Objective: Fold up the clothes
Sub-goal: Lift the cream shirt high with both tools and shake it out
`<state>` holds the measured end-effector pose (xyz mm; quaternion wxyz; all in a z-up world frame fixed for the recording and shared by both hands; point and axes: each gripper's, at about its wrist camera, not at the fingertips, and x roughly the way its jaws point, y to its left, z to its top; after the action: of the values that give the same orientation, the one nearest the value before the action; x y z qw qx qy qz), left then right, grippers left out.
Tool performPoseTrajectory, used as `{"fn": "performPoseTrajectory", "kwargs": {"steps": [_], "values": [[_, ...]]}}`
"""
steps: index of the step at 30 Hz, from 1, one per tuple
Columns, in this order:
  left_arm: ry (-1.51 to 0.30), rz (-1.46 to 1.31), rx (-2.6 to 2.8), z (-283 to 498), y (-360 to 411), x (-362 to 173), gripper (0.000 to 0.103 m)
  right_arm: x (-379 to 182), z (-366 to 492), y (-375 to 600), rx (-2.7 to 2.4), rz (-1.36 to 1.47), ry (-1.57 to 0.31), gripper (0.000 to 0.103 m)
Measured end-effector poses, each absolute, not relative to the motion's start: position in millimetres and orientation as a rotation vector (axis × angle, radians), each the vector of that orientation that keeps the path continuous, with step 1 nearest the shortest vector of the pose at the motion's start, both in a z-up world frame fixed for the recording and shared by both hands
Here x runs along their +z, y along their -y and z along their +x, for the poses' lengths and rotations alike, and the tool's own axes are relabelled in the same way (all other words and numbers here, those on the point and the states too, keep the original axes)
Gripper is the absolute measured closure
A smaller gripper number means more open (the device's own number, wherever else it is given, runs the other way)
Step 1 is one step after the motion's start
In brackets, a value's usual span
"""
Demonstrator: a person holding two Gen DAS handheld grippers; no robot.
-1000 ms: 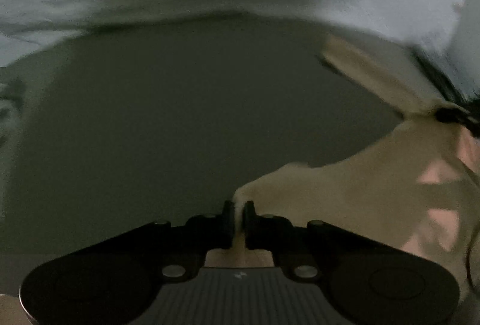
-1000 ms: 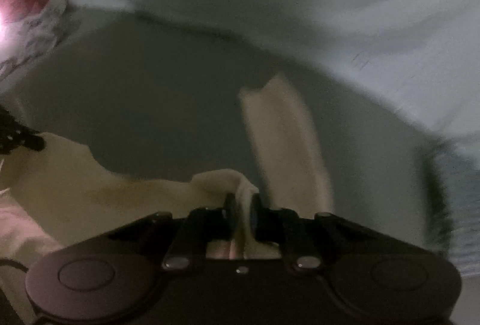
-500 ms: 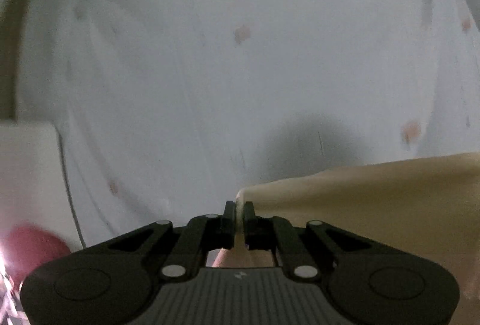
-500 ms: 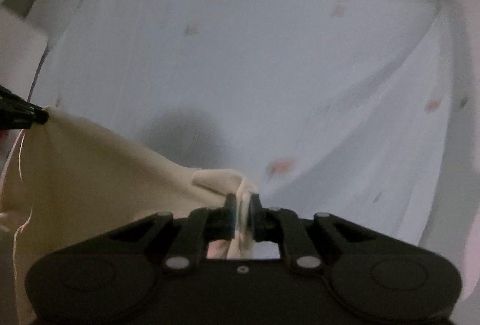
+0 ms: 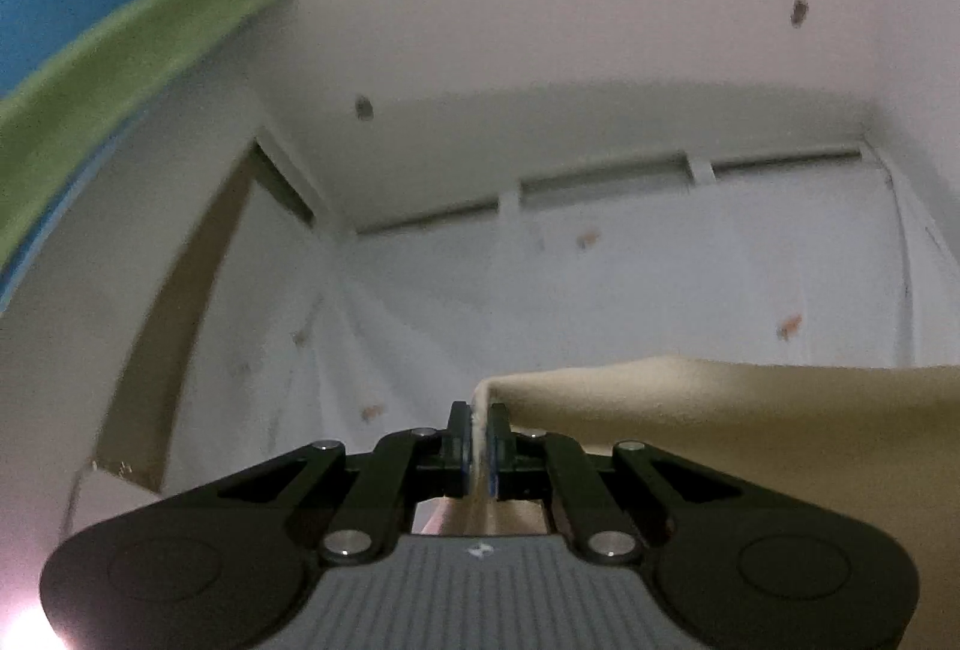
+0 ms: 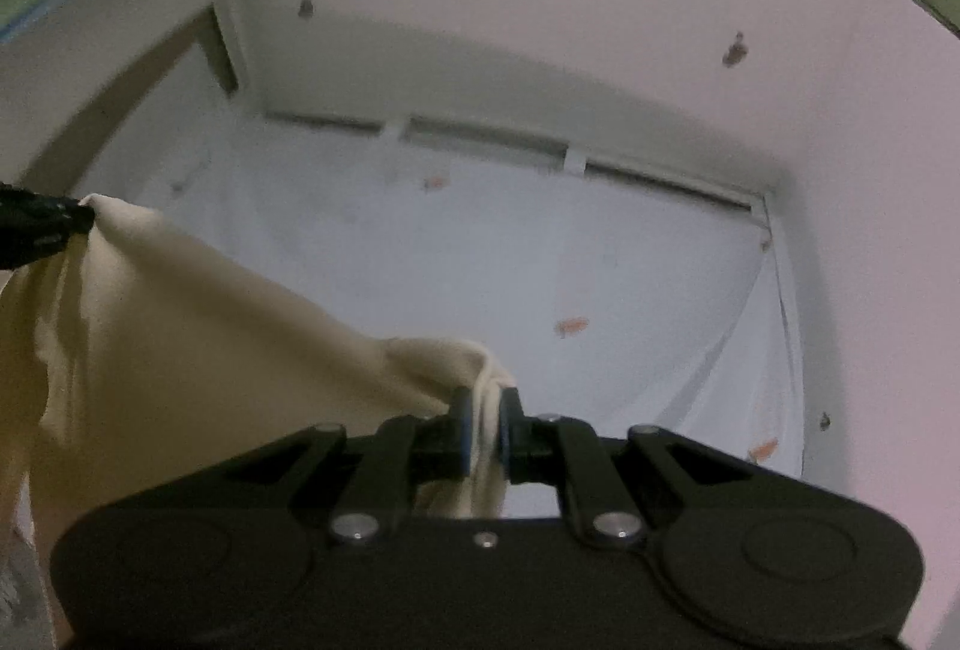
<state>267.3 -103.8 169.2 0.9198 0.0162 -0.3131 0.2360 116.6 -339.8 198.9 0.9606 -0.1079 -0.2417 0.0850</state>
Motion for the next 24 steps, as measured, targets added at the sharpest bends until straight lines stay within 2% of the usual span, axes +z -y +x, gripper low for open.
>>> {"fn": "performPoseTrajectory", "kwargs": {"steps": [4, 9, 14, 20, 24], "values": [[0.622, 0.032, 0.497, 252.8, 107.9, 173.0, 0.097, 216.8, 82.3, 350.8, 0.223, -0.16, 0.537, 0.094], [0.478, -0.008, 0.524, 241.2, 107.9, 151.5, 0.097, 203.1, 79.3, 366.0, 0.334, 0.004, 0.376, 0.094], [0.265, 0.013, 0.557, 270.7, 100.4, 121.7, 0.097, 173.1, 112.2, 358.8, 0.357, 0.056, 0.158, 0.094], [0.163, 0.043, 0.536, 374.8, 87.7, 93.7, 0.097, 146.2, 201.2, 336.0, 0.315, 0.054, 0.068, 0.094], [0.131, 0.048, 0.522, 510.3, 95.8, 65.5, 0.097, 128.0, 302.8, 308.7, 0.275, 0.048, 0.039, 0.094]]}}
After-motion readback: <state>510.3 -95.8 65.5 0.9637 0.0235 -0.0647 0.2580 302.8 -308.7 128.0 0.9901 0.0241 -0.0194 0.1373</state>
